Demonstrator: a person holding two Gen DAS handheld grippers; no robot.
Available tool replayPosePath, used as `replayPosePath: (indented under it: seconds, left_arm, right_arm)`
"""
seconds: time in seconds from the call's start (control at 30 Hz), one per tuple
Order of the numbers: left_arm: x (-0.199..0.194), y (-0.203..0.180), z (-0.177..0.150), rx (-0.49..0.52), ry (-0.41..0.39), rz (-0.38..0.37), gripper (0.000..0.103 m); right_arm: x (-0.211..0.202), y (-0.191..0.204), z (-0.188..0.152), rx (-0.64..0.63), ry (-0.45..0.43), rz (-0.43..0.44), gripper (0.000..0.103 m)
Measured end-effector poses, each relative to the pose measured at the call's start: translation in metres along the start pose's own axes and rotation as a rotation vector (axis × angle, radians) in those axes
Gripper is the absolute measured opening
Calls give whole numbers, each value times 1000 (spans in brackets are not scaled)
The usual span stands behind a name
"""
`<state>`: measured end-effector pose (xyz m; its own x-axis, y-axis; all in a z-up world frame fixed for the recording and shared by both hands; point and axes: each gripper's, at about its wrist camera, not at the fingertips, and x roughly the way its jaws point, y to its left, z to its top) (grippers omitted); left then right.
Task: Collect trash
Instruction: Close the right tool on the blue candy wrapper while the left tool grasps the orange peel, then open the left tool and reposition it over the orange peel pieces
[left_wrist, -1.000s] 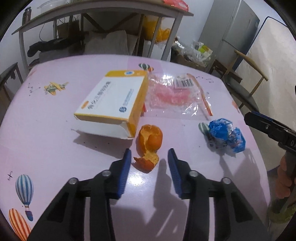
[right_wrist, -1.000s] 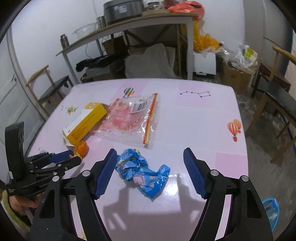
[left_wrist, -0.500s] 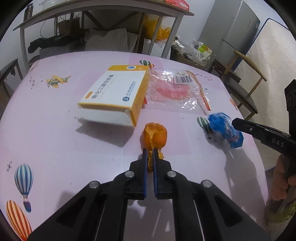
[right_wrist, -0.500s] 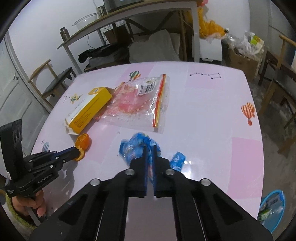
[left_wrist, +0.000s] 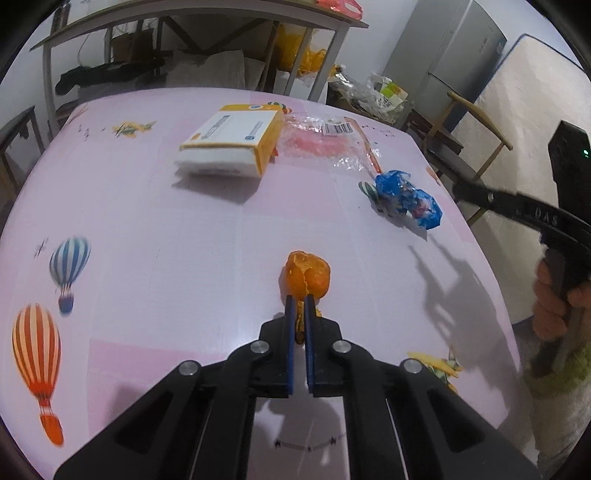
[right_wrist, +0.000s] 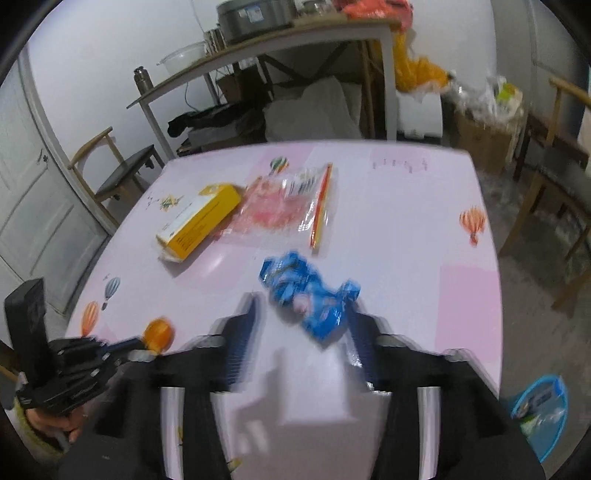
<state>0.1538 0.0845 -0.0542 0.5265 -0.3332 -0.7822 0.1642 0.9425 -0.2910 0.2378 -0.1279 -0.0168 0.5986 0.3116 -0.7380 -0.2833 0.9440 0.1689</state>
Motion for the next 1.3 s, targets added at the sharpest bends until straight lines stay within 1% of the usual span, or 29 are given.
replayPosePath:
  seconds: [0.07, 0.13, 0.2, 0.33, 0.4, 0.47, 0.5, 0.53, 0.57, 0.63, 0.8, 1.03, 1.1, 1.2, 1.3]
  left_arm:
    - [-2, 2, -3, -19, -3, -1, 4]
    - [-3, 6, -5, -39, -6, -5, 4]
    - [-3, 8, -6, -58, -8, -10, 4]
    - [-4, 13, -6, -88, -13, -20, 4]
    - [-5, 13, -5, -93, -16, -24, 4]
    - [-5, 13, -5, -89, -19, -25, 4]
    - [-5, 12, -5, -88, -20, -28, 4]
    - [-5, 12, -5, -87, -19, -31, 4]
    - [-5, 11, -5, -85, -20, -34, 4]
    - [-5, 10, -6, -80, -21, -38, 4]
    - [-6, 6, -8, -76, -21, -52, 4]
    - [-12, -8, -12, -56, -30, -64, 4]
    - [-15, -13, -12, -49, -37, -69, 4]
    - [-17, -19, -12, -43, -45, -75, 4]
    - [-20, -26, -14, -38, -52, -82, 4]
  right_arm:
    - [9, 3, 5, -62, -9, 16, 71]
    - [27, 7, 10, -107, 18, 14, 74]
    - [43, 9, 12, -143, 48, 13, 75]
    - [70, 19, 8, -226, 104, -19, 74]
    - [76, 21, 5, -235, 119, -33, 62]
    - [76, 20, 1, -213, 131, -52, 44]
    - [75, 18, -1, -200, 134, -61, 39]
    - [73, 16, -2, -181, 137, -69, 32]
    - [70, 14, -4, -164, 139, -75, 28]
    - [60, 9, -8, -117, 131, -77, 26]
    - [26, 5, -22, -33, 103, -55, 24]
    - [-15, 10, -51, 64, 64, -22, 23]
    - [-22, 11, -57, 82, 57, -16, 23]
    - [-30, 16, -66, 90, 44, -30, 23]
    - [-36, 15, -71, 115, 31, -16, 22]
